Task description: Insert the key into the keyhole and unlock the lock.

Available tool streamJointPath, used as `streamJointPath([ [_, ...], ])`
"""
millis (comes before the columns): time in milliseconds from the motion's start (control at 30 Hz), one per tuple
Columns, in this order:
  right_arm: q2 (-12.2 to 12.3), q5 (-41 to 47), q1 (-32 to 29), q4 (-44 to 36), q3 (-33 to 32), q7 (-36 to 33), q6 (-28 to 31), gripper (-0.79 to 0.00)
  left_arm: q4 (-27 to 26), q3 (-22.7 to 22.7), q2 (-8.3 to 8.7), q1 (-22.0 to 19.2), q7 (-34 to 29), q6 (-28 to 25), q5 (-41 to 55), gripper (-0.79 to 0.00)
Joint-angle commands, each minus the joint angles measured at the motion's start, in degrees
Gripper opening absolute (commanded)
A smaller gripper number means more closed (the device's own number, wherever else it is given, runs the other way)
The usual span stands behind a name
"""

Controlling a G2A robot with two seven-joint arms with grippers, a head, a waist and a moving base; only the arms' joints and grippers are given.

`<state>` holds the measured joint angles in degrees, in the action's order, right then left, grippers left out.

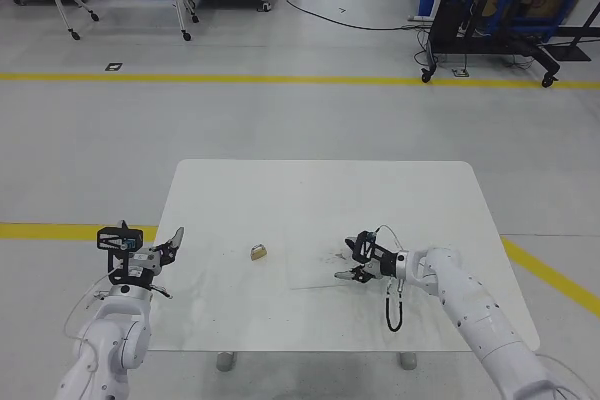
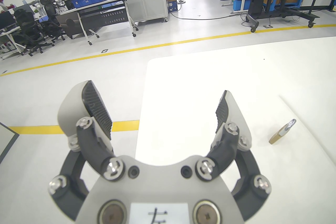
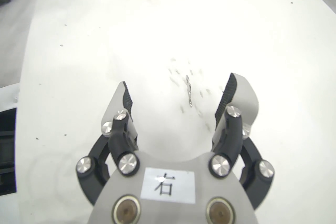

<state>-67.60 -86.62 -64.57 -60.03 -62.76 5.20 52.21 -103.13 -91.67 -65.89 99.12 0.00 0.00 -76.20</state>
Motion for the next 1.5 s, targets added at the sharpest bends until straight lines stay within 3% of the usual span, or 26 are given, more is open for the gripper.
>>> streamJointPath([
  [0, -0.1, 0.0, 0.4, 0.2, 0.3, 0.4, -1.6, -0.243, 0.0, 0.0, 0.0, 0.0, 0.0, 0.0, 0.0, 0.0],
  [67, -0.1, -0.5, 0.7, 0.1, 0.7, 0.4, -2.1, -0.372, 0.0, 0.0, 0.0, 0.0, 0.0, 0.0, 0.0, 0.0],
  [233, -0.1, -1.9, 1.5, 0.0, 1.6, -0.8, -2.8, -0.462, 0.0, 0.0, 0.0, 0.0, 0.0, 0.0, 0.0, 0.0],
  [267, -0.1, -2.1, 1.7, 0.0, 1.8, -1.1, -2.9, -0.514, 0.0, 0.0, 0.0, 0.0, 0.0, 0.0, 0.0, 0.0],
  [367, -0.1, -2.6, 2.1, -0.1, 2.3, -2.2, -3.3, -0.785, 0.0, 0.0, 0.0, 0.0, 0.0, 0.0, 0.0, 0.0],
  [933, 0.9, -5.6, 2.0, -1.9, 2.3, 2.9, -3.7, -0.785, 0.0, 0.0, 0.0, 0.0, 0.0, 0.0, 0.0, 0.0],
  [1267, 2.8, -6.9, -1.6, -9.3, -1.4, 15.4, -3.9, -0.785, 0.0, 0.0, 0.0, 0.0, 0.0, 0.0, 0.0, 0.0],
  [1467, 3.0, -1.4, -2.6, -9.8, -2.6, 26.4, -2.0, -0.785, 0.0, 0.0, 0.0, 0.0, 0.0, 0.0, 0.0, 0.0],
])
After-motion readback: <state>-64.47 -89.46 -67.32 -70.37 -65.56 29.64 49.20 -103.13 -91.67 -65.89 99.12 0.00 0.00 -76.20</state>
